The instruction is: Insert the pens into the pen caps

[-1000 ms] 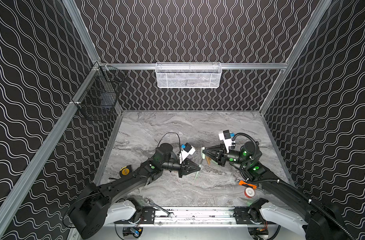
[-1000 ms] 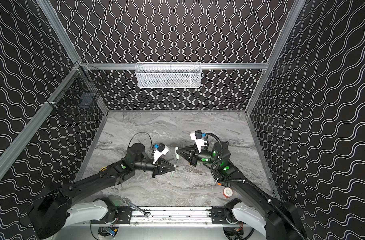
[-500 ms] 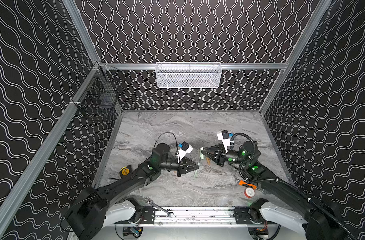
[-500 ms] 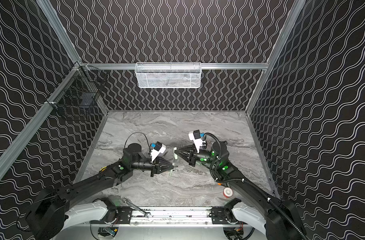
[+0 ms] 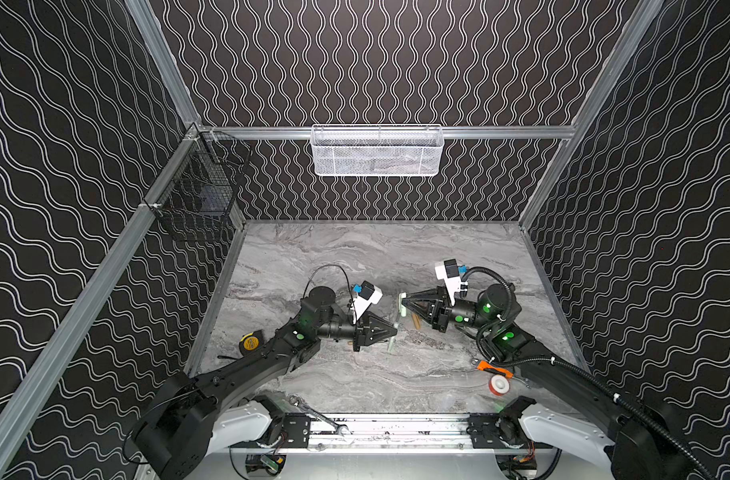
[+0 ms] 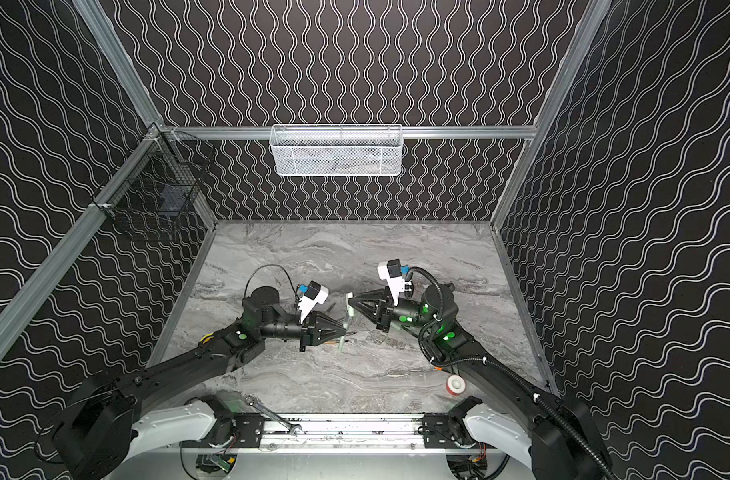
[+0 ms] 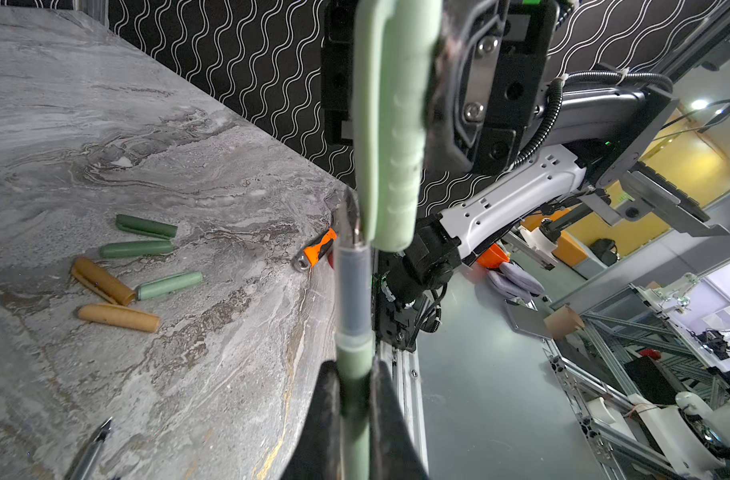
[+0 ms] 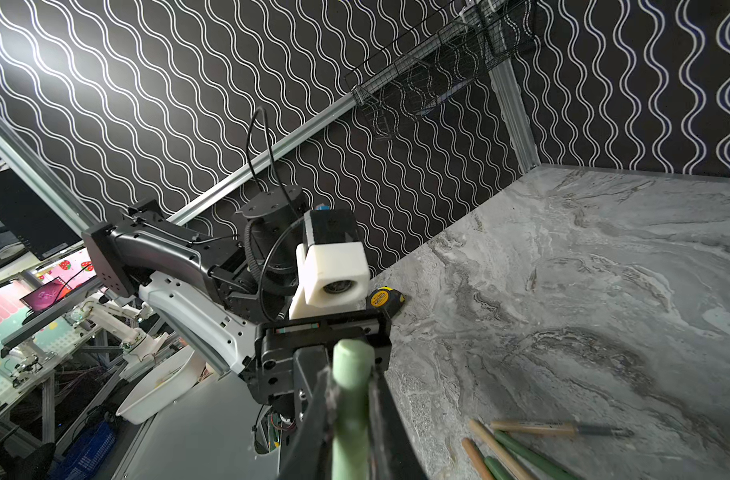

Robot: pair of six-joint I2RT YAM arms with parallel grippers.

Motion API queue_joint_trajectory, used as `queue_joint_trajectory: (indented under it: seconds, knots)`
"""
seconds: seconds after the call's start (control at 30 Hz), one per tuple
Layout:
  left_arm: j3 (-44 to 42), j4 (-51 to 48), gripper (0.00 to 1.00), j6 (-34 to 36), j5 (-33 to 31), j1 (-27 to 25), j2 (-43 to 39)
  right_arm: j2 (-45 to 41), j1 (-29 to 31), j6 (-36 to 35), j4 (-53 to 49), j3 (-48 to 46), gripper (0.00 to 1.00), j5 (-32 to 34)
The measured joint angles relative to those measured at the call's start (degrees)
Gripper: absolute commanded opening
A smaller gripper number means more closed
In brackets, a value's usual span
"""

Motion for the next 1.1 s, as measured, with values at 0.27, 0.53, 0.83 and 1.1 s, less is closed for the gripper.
queue_joint_trajectory:
  seconds: [0.27,0.53,0.83,1.1]
  knots:
    - [0.0,1.4,0.0,-1.0,0.9,0.0,1.0,-0.5,0.0,-2.9,-3.5,2.7,0.15,3.0]
    - [0.0,1.7,0.0,-1.0,1.2,0.0,0.8,1.0,0.0,-3.5,-3.8,2.8,0.15,3.0]
    - [0.1,1.7,0.0,-0.9,2.1,0.0,1.1,1.2,0.0,-3.3,-3.8,2.9,0.15,2.0]
    - [0.1,1.7,0.0,-0.8,2.2,0.0,1.5,1.7,0.0,-3.2,-3.4,3.0,0.15,1.7]
